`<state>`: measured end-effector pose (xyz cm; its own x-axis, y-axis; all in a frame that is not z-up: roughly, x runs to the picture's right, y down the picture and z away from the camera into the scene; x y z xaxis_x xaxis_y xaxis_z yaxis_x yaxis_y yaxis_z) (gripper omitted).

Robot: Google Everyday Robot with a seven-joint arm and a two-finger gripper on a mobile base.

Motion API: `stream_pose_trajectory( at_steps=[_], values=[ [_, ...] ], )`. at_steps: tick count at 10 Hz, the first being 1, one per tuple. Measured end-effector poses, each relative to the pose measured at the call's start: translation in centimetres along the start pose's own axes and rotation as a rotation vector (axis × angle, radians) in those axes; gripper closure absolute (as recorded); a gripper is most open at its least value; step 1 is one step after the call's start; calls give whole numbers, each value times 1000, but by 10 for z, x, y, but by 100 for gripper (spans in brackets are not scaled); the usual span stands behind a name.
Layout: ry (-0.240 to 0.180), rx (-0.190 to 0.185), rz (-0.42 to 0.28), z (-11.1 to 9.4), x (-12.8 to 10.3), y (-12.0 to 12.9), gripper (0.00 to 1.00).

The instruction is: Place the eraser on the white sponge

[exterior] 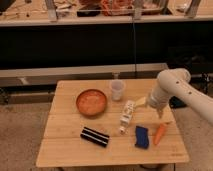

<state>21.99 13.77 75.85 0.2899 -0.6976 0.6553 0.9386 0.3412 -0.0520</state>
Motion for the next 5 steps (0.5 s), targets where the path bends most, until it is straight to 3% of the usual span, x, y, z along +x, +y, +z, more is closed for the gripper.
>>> stream_pose_trajectory(
  at_steps=[3,5],
  values=[
    [1,-48,-78,15,-16,-35,20],
    [6,-72,-111,23,-21,-39,20]
  ],
)
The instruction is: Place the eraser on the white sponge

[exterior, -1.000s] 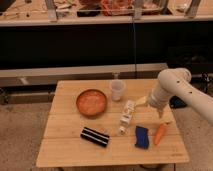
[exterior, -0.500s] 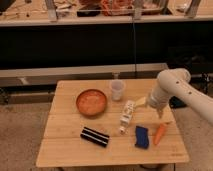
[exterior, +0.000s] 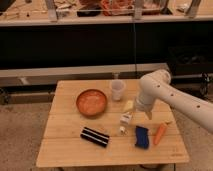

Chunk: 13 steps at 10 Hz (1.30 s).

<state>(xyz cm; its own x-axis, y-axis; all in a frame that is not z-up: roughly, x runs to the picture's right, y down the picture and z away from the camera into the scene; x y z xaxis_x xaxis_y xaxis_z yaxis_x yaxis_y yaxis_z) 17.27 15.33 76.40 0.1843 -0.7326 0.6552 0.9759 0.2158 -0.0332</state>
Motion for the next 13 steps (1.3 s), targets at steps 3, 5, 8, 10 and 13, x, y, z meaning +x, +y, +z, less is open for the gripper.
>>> stream_pose_trajectory(
  at_steps=[3,5,8,10,13],
  values=[
    [-7,-25,-75,12,-10,-30,20],
    [-10,-44,-119,20,-15,-45,20],
    [-24,-78,-216,30,-32,-68,20],
    [-31,-105,-280,37,-41,-85,20],
    [-33,-136,-356,45,-52,-98,20]
  ],
)
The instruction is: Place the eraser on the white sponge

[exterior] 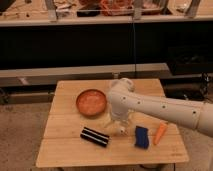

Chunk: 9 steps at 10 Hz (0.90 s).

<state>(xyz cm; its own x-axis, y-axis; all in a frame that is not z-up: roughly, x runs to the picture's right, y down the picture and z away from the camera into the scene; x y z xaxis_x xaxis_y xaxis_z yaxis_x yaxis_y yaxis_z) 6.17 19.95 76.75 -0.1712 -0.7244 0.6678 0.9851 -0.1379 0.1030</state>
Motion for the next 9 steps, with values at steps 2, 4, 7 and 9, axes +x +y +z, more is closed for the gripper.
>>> stream_pose_trajectory(
  at_steps=[2,4,7,9],
  values=[
    [-1,-19,-44,3,-1,-11,20],
    [-11,-37,-97,10,-6,-22,20],
    [-16,-60,-181,19,-12,-46,20],
    [-18,-64,-198,27,-13,-48,20]
  ],
)
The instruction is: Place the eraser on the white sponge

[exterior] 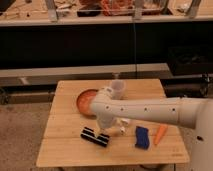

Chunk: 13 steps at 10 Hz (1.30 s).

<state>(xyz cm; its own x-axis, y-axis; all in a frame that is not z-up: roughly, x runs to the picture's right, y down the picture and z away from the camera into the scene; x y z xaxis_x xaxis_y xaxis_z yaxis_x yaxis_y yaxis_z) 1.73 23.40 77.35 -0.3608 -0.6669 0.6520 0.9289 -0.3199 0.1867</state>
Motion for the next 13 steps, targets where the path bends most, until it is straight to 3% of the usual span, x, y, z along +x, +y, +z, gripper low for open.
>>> stream_pose_trajectory(
  at_steps=[4,13],
  values=[
    [0,-10,-65,10,1,-27,20],
    [3,-23,-111,32,9,-37,20]
  ],
)
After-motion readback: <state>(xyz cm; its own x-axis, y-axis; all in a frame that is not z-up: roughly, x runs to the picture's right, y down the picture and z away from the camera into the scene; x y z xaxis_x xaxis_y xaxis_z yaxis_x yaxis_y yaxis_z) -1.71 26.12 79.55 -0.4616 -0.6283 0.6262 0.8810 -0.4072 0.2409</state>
